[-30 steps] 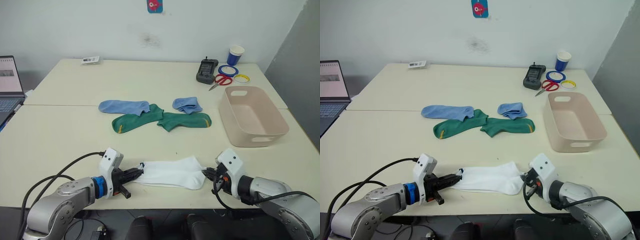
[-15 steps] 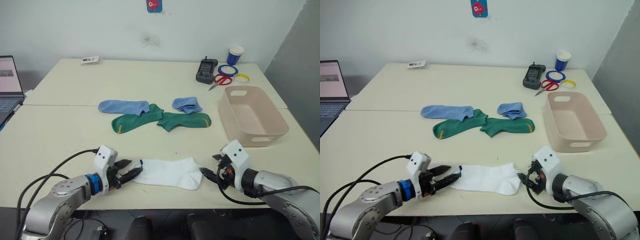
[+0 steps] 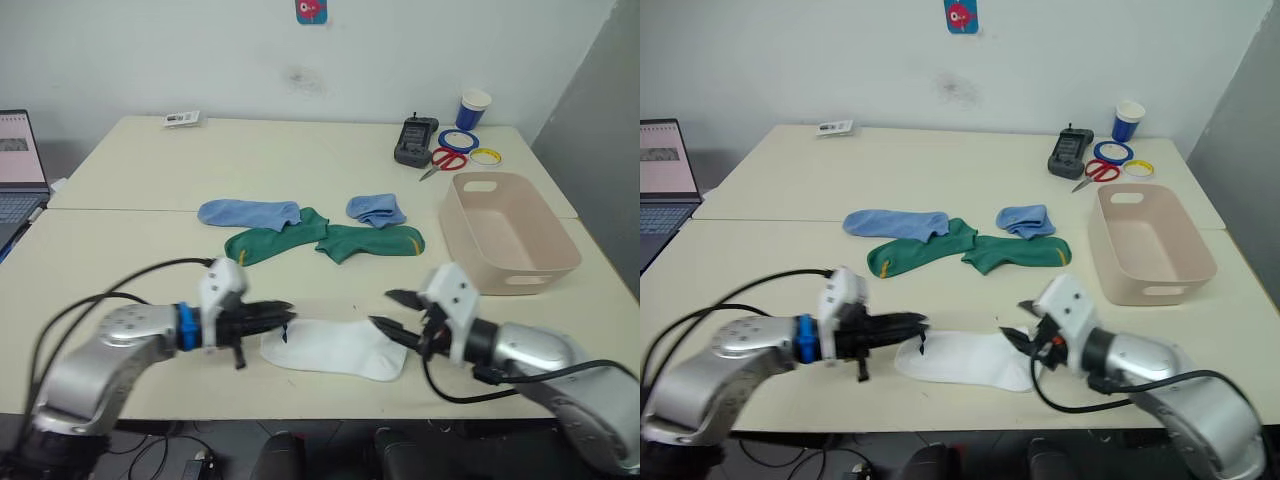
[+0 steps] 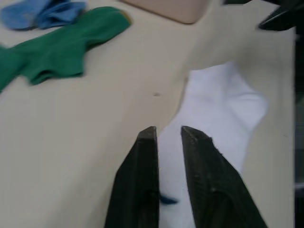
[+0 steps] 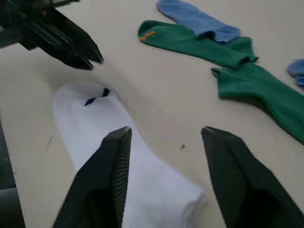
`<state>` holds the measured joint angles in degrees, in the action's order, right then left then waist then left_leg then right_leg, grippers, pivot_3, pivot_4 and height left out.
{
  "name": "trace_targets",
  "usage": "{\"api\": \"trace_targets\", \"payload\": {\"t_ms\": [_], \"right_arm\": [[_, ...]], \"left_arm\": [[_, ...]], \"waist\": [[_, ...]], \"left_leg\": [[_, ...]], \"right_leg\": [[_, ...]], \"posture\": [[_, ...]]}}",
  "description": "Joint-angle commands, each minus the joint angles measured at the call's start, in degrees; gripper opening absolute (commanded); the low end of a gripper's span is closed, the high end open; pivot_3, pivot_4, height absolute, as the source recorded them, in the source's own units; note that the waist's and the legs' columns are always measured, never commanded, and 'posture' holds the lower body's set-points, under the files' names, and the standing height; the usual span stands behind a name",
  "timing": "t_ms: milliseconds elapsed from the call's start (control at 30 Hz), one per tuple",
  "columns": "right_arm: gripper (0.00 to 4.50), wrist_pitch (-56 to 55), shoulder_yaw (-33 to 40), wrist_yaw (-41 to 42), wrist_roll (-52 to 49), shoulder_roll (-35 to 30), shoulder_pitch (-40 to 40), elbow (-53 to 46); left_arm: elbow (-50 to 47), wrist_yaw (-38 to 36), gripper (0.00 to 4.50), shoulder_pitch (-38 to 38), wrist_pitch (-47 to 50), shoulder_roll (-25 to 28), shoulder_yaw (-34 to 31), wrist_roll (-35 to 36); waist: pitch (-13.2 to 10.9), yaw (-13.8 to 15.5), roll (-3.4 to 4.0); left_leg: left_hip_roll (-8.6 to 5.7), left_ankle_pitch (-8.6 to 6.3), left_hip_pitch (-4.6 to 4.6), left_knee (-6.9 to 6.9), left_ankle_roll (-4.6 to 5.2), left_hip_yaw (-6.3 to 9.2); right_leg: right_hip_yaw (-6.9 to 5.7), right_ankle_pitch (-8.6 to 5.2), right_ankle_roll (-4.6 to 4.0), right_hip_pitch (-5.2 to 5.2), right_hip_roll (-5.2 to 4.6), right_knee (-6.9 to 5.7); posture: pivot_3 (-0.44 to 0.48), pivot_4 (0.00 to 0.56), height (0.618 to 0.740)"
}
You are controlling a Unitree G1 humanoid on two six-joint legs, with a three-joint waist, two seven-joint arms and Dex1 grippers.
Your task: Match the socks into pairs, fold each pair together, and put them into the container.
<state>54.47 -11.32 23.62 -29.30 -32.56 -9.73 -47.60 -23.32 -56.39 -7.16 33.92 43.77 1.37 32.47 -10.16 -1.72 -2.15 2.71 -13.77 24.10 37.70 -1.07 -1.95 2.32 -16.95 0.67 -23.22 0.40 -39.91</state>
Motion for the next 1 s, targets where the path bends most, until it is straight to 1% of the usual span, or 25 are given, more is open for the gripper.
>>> {"api": "trace_targets", "payload": {"t_ms": [33, 100, 133, 233, 367, 467, 600, 667, 767, 900, 1000], "right_arm": [[1.09, -6.03, -5.21, -1.16, 5.63, 2.16, -0.19, 4.57], [0.39, -9.38, -8.53, -1.82, 8.67, 4.34, 1.30, 9.94], [0.04, -10.42, -9.47, -1.83, 9.79, 4.78, 2.31, 11.53], [0.04, -12.87, -9.71, -1.87, 11.42, 5.36, 6.00, 12.80], [0.04, -15.30, -8.35, -1.26, 13.91, 3.19, 11.48, 12.94], [0.04, -16.42, -5.10, -0.85, 14.32, 1.18, 14.50, 13.24], [0.04, -17.57, 1.13, -0.80, 13.83, -0.58, 16.89, 13.50], [0.04, -18.02, 4.07, -0.54, 12.66, -0.37, 17.22, 12.50], [0.04, -17.90, 7.25, 0.95, 9.52, 0.12, 16.56, 7.64], [0.04, -14.99, 8.21, 1.92, 6.41, -0.28, 13.52, 0.75], [0.04, -12.03, 6.44, 1.65, 5.13, 0.11, 9.67, -1.64]], "left_arm": [[0.75, 1.17, 0.00, -1.76, -1.91, -2.63, 4.36, -3.16], [5.51, 4.01, 0.00, -2.70, -3.35, -6.15, 6.94, -6.49], [7.06, 4.41, 0.00, -2.78, -3.42, -6.79, 7.41, -7.31], [9.44, 3.90, 0.00, -1.32, -4.50, -6.16, 7.78, -9.50], [13.23, 4.48, 0.00, 0.64, -7.13, -5.56, 8.50, -13.26], [14.93, 5.71, 0.00, 1.47, -7.05, -5.96, 8.84, -14.55], [15.28, 5.87, 0.00, 2.32, -7.80, -6.15, 8.95, -15.13], [14.88, 5.66, 0.00, 2.25, -8.64, -6.74, 8.10, -14.29], [11.21, 3.92, 0.00, 0.61, -8.63, -6.92, 5.88, -10.73], [5.77, 0.26, 0.00, -3.80, -6.22, -4.69, 3.59, -6.45], [4.00, -2.02, 0.00, -7.17, -3.08, -2.78, 2.44, -3.35]], "waist": [[0.00, -0.03, 0.00], [0.03, 0.02, -0.02], [0.03, 0.02, -0.02], [0.02, -0.08, -0.03], [0.08, -0.01, -0.02], [0.42, -0.01, 0.03], [0.71, -0.13, 0.08], [0.71, -0.13, 0.08], [0.68, -0.13, 0.05], [0.49, -0.08, 0.03], [0.50, -0.06, 0.03]], "left_leg": [[0.01, 0.00, 0.00, 0.01, 0.00, 0.00], [0.02, 0.00, -0.06, 0.01, 0.00, 0.07], [0.02, 0.00, -0.09, 0.01, 0.00, 0.08], [0.07, 0.00, -0.06, 0.01, 0.00, 0.09], [0.09, 0.00, -0.09, 0.01, 0.01, 0.11], [0.07, 0.00, -0.21, 0.01, 0.01, 0.07], [0.07, -0.01, -0.40, 0.00, 0.02, 0.02], [0.07, -0.01, -0.64, -0.08, 0.02, 0.01], [0.02, -0.01, -1.17, -0.53, 0.02, -0.10], [0.08, 0.00, -1.17, -0.71, 0.00, 0.03], [0.10, 0.01, -1.16, -0.72, -0.01, 0.08]], "right_leg": [[-0.01, 0.00, 0.00, -0.01, 0.00, -0.01], [-0.06, 0.01, 0.01, 0.03, 0.02, -0.05], [-0.07, 0.02, 0.02, 0.03, 0.05, -0.10], [-0.06, 0.03, 0.00, -0.01, 0.13, -0.10], [-0.07, 0.01, -0.02, 0.02, 0.10, -0.09], [-0.05, 0.02, -0.01, 0.12, 0.05, -0.09], [-0.01, 0.02, 0.00, 0.30, 0.04, -0.07], [0.01, 0.00, -0.01, 0.53, 0.04, -0.03], [0.08, -0.04, -0.07, 0.93, -0.01, 0.12], [-0.05, -0.07, -0.13, 0.88, 0.07, 0.13], [-0.09, -0.08, -0.13, 0.89, 0.10, 0.14]], "posture": [[0.000, 0.150, 0.732], [0.000, 0.150, 0.732], [0.000, 0.150, 0.732], [0.000, 0.150, 0.732], [0.000, 0.150, 0.732], [0.000, 0.150, 0.732], [0.000, 0.150, 0.732], [0.000, 0.150, 0.732], [0.000, 0.150, 0.732], [0.000, 0.150, 0.732], [0.000, 0.150, 0.732]]}}
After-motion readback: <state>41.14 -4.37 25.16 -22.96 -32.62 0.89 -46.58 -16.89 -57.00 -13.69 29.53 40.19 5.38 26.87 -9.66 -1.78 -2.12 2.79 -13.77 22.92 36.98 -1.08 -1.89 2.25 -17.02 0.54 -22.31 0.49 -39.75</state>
